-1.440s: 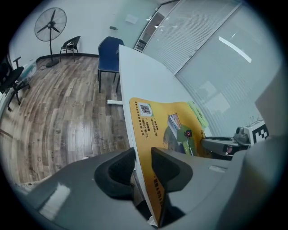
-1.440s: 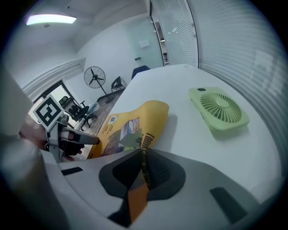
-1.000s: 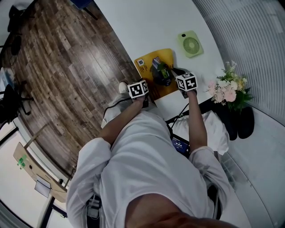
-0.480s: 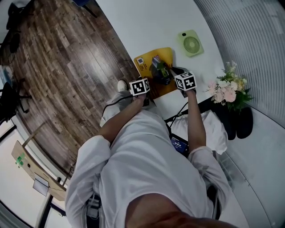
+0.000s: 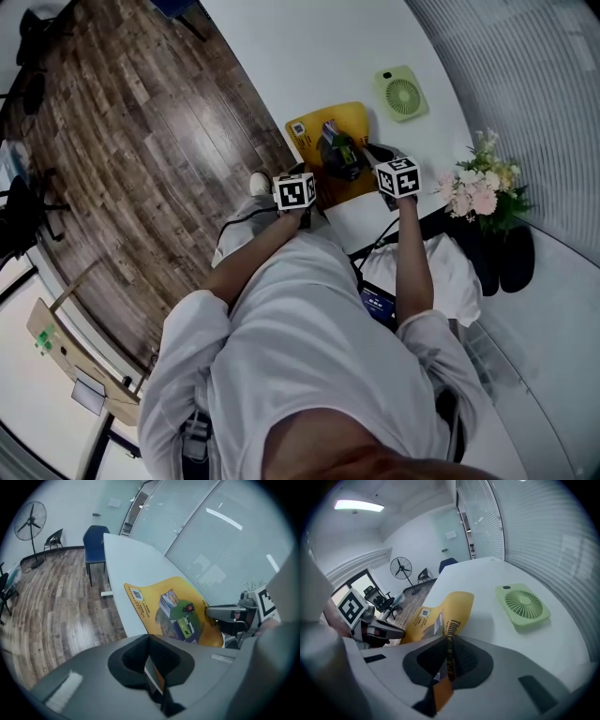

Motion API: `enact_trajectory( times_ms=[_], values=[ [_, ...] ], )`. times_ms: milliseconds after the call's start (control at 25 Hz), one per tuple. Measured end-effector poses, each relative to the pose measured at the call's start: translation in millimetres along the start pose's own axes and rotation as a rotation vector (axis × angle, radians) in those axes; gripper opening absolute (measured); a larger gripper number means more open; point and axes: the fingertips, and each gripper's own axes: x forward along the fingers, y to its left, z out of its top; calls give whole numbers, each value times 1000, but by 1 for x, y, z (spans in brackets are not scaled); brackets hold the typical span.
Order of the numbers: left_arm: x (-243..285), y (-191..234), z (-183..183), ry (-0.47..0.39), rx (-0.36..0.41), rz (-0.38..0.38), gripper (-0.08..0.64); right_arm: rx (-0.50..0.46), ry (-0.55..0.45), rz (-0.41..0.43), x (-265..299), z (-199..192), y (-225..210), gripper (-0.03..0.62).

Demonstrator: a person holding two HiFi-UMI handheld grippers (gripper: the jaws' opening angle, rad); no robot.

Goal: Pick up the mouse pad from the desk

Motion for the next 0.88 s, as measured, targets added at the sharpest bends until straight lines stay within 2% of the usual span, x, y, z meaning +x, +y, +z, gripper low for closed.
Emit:
enact_trajectory(
  times_ms=[200, 520, 640, 760, 880],
  values=[
    [-3, -9, 21, -77, 97, -34, -5, 22, -81, -2, -17, 13, 3, 34],
    [-5, -17, 53, -188, 228, -36, -3, -27, -222, 3, -52, 45, 28, 34],
    [-15, -25, 73, -269, 302, -53, -3, -46, -286, -35, -71, 60, 30, 34],
    [-31, -37, 96, -359, 398, -75, -3, -76, -361, -98, -92, 79, 30, 34],
    [-56, -52, 123, -443, 459, -107, -3, -113, -435, -165, -114, 102, 31, 34]
  ],
)
